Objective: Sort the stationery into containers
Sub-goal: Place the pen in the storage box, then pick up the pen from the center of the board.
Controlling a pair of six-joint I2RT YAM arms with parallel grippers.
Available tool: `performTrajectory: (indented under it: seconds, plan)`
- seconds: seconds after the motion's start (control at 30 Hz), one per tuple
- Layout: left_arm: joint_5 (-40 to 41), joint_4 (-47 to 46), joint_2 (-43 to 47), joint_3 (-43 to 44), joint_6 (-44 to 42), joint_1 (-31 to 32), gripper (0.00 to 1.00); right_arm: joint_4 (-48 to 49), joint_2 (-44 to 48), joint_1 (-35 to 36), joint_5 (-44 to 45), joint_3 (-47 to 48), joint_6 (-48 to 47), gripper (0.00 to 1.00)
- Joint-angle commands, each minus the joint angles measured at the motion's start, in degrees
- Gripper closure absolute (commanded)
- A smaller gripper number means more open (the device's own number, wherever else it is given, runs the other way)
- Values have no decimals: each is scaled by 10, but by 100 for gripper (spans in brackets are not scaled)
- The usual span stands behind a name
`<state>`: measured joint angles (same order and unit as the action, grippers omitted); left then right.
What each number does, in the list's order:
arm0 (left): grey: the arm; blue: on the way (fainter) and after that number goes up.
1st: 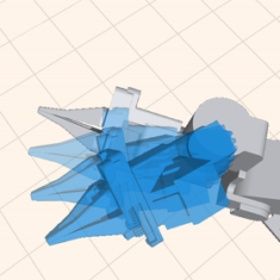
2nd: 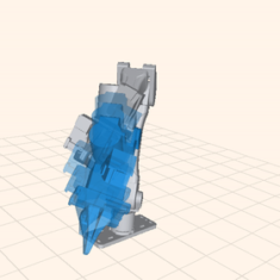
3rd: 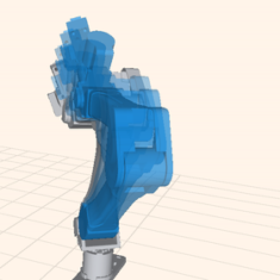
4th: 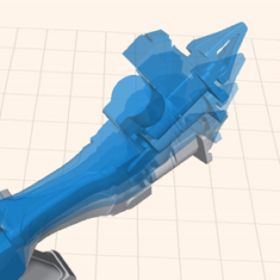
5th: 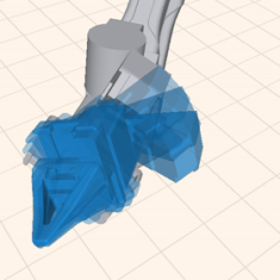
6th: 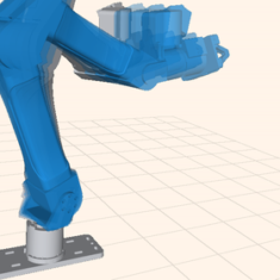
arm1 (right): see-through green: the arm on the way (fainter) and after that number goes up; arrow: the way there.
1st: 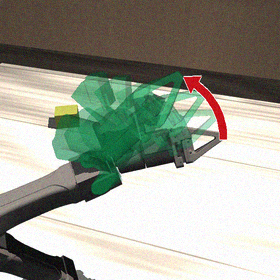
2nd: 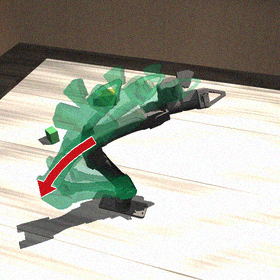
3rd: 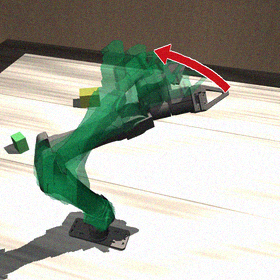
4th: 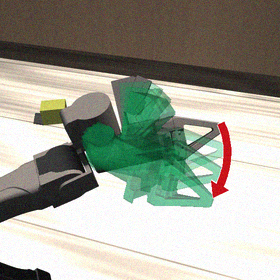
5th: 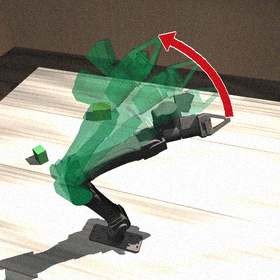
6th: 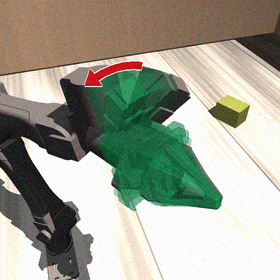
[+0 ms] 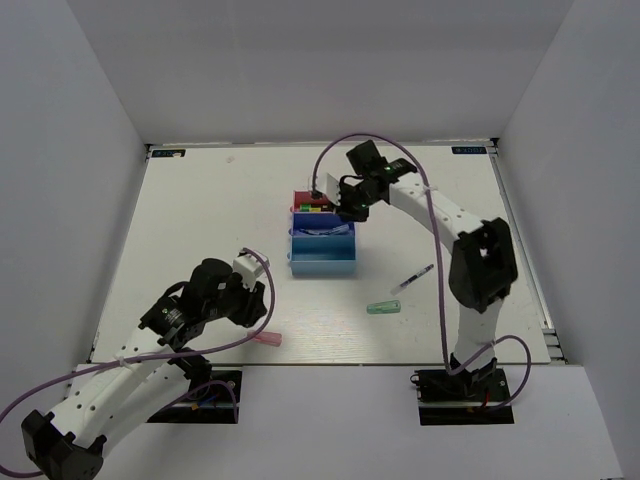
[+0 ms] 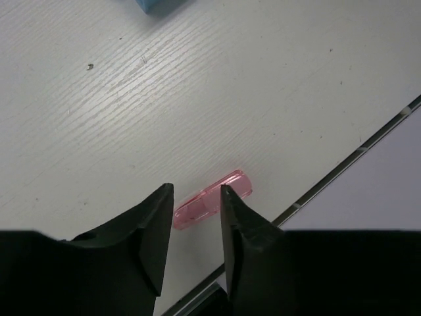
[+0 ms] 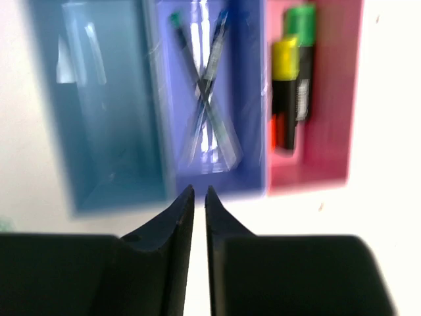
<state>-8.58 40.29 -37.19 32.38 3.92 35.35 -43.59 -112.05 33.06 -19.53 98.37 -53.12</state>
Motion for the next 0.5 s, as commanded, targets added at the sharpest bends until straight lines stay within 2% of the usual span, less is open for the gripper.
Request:
performTrajectory:
  seconds: [0.0, 0.03, 0.07, 0.1, 0.13, 0.17, 0.2, 0.23, 0.27, 0.3, 0.33, 0.37, 0.4, 0.47]
  plan:
    - [-13, -3, 0, -2, 6, -3, 60, -25, 140, -20, -14, -66, -27, 86]
    - [-9, -3, -2, -2, 8, -3, 73, -66, 159, -33, -24, -113, -69, 88]
    - [-8, -3, -3, -2, 20, -4, 82, -98, 177, -42, -36, -134, -229, 88]
    - [0, -2, -13, 0, 25, -3, 90, -124, 208, -63, -56, -156, -276, 89]
    - [2, 0, -19, 0, 30, -3, 90, -185, 233, -75, -59, -214, -318, 89]
    - [17, 0, -22, 3, 37, -3, 89, -203, 254, -113, -59, -231, -400, 86]
    - [19, 0, -31, 4, 62, -4, 66, -215, 261, -124, -51, -262, -443, 81]
    - [33, 4, -41, 5, 71, -3, 52, -234, 266, -134, -47, -285, -461, 73]
    - [38, 6, -50, 6, 80, -3, 46, -246, 263, -160, -40, -294, -495, 59]
    - [39, 9, -59, 8, 79, -4, 34, -250, 260, -165, -28, -322, -512, 56]
    - [50, 16, -65, 10, 79, -5, 27, -248, 257, -173, -27, -333, -536, 54]
    - [55, 20, -68, 12, 77, -5, 21, -230, 255, -188, -28, -356, -546, 47]
    - [60, 23, -69, 15, 77, -4, 16, -217, 254, -192, -29, -367, -558, 46]
    - [66, 28, -67, 13, 74, -5, 15, -169, 247, -198, -38, -403, -569, 46]
